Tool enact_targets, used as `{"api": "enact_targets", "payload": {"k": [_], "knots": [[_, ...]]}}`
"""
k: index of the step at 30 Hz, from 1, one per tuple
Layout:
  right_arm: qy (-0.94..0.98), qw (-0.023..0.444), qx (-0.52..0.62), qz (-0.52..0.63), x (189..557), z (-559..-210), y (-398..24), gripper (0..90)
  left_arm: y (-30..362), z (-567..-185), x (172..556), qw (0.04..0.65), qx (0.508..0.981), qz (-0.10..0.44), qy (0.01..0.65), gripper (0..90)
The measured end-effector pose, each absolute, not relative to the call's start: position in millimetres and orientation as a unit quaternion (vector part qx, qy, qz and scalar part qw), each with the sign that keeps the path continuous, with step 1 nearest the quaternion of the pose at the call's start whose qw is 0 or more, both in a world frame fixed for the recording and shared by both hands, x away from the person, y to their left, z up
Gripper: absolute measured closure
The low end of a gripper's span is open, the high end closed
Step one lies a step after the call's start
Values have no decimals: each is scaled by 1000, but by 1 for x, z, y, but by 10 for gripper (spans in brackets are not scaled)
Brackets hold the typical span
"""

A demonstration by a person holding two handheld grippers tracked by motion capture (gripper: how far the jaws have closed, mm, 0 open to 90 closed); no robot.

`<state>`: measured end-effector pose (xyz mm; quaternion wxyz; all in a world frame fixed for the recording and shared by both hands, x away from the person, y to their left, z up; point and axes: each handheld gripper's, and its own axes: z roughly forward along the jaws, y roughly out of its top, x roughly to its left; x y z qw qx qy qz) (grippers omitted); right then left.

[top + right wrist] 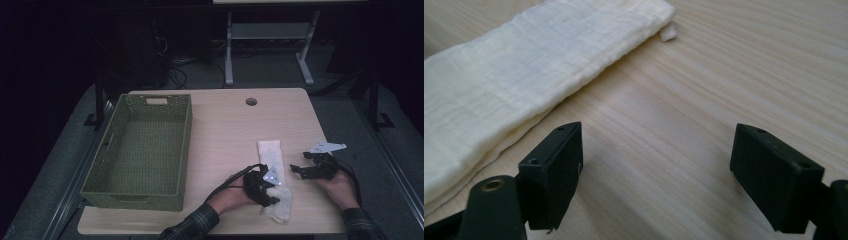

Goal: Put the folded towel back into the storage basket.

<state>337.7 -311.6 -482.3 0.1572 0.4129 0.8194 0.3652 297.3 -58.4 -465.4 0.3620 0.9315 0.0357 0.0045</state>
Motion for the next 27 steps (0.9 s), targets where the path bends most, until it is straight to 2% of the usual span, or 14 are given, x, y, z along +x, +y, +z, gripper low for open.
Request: {"api": "enact_targets", "payload": {"k": [4,6,8,15,18,19,23,27], "knots": [[820,156,413,365,338,-482,-311,198,-58,-464,298,362,931,7,40,731],[820,155,412,365,338,-482,-311,188,-58,-464,298,361,931,7,45,774],[822,155,413,361,338,-483,-311,136,-57,-464,298,362,931,4,53,789],[833,146,395,358,341,-483,-312,105,-45,-461,292,367,928,-9,69,794],[837,139,395,353,341,-479,-312,185,-38,-458,289,370,925,-14,80,793],[843,117,387,355,343,-476,-313,197,-36,-457,289,370,925,-15,80,793],[858,107,347,363,348,-467,-305,198,-29,-455,286,371,924,-22,92,791],[869,103,301,380,353,-456,-290,244,-24,-453,284,374,922,-23,97,790]]}}
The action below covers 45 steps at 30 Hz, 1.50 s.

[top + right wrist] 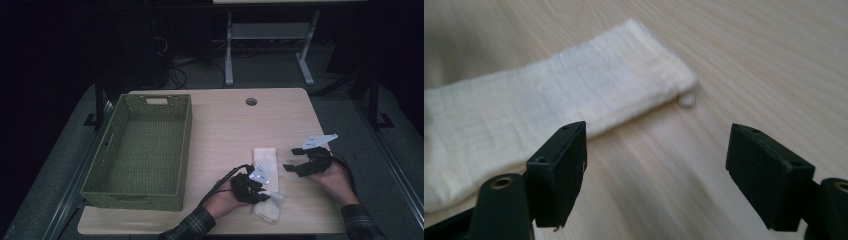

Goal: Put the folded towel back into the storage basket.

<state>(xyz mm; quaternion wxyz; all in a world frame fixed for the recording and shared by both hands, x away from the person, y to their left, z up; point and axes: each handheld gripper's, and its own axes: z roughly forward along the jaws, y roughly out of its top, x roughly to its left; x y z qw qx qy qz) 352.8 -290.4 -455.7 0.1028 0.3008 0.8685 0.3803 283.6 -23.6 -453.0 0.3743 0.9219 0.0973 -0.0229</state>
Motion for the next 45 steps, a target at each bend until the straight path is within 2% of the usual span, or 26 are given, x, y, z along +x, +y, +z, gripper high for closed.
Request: {"api": "enact_targets", "payload": {"k": [7,21,28,30,32,33,35,40,42,45], "knots": [[881,101,259,383,377,-447,-270,296,-17,-453,279,377,919,-28,110,789],[909,41,190,368,412,-461,-225,355,-16,-456,280,378,919,-34,111,788],[916,54,177,355,412,-468,-221,438,-15,-457,281,374,920,-36,111,789],[922,59,166,345,414,-467,-219,404,-15,-457,281,374,920,-37,111,790],[924,80,170,333,415,-466,-216,264,-16,-457,281,373,920,-37,111,790],[925,80,171,330,417,-466,-215,267,-16,-457,281,373,920,-37,112,790],[923,45,174,339,421,-468,-218,372,-16,-457,281,373,920,-37,112,790],[925,15,146,351,418,-466,-219,701,-15,-457,283,376,918,-42,117,791],[925,5,148,351,417,-466,-219,760,-14,-456,283,382,915,-45,121,792],[926,7,151,347,415,-465,-218,785,-12,-453,286,391,911,-48,121,793]]}}
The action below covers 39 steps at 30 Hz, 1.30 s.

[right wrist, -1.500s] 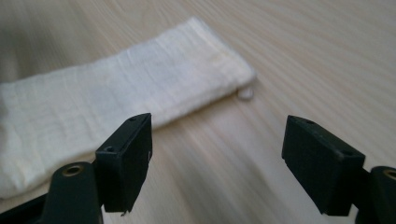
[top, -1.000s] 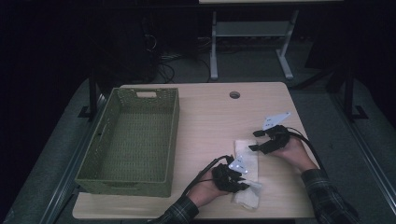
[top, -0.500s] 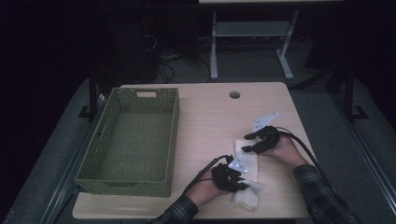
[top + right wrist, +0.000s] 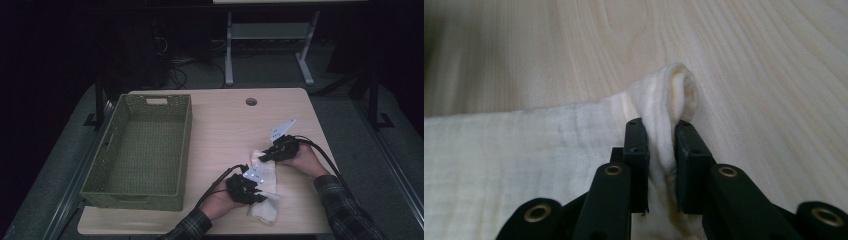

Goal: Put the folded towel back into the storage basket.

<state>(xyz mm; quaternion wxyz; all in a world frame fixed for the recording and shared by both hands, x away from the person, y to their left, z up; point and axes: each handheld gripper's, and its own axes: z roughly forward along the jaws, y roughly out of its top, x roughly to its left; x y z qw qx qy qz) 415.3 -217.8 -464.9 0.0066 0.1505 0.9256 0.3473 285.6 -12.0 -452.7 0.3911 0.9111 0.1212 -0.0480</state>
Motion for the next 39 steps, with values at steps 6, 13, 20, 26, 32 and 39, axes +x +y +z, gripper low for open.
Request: {"api": "enact_targets", "payload": {"k": [6,13,20,26,32,39], "knots": [[923,11,157,350,414,-454,-217,789,-6,-439,288,410,902,-51,127,793],[923,27,148,355,420,-426,-209,789,6,-411,292,430,892,-33,136,793],[918,35,137,371,427,-395,-196,789,23,-378,296,435,887,-20,156,793],[915,40,132,380,432,-373,-178,790,40,-354,300,438,885,-12,159,793],[913,39,123,386,438,-357,-160,790,62,-335,304,444,882,-3,160,793],[914,42,108,389,446,-338,-133,790,94,-320,309,452,877,3,160,793]]}}
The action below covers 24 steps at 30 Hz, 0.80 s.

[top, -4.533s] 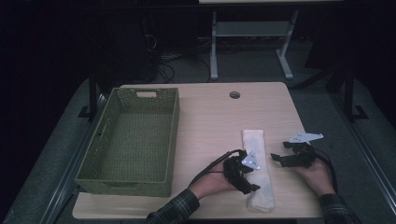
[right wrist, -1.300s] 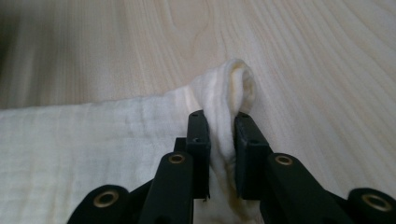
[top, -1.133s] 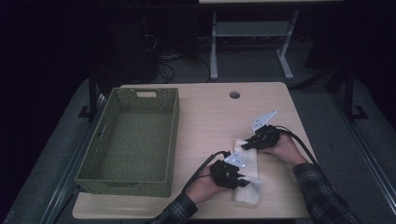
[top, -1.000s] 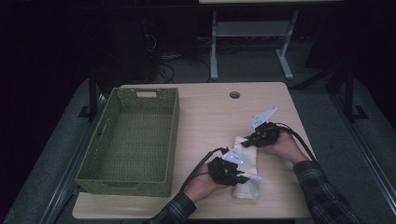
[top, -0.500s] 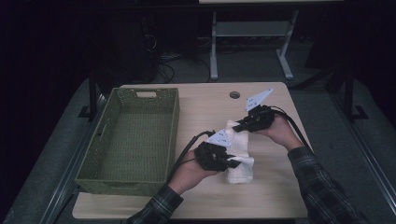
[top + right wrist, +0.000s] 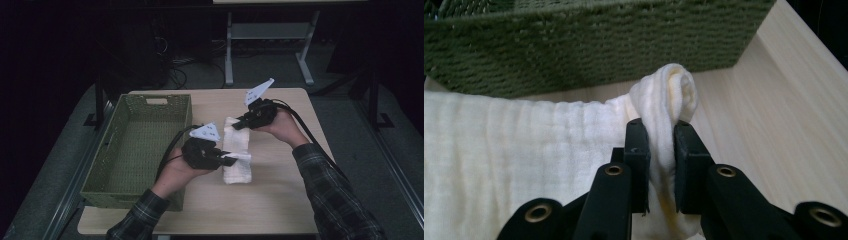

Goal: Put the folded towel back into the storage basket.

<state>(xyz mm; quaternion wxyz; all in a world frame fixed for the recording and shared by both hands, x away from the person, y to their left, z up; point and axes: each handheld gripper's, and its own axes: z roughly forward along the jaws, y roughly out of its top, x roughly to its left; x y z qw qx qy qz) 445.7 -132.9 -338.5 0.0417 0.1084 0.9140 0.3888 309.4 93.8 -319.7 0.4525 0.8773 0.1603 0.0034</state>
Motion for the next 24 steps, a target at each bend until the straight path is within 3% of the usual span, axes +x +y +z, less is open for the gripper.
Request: {"api": "enact_targets", "payload": {"k": [24], "knots": [[914,53,47,399,470,-302,0,792,224,-295,311,467,862,44,190,793]]}}
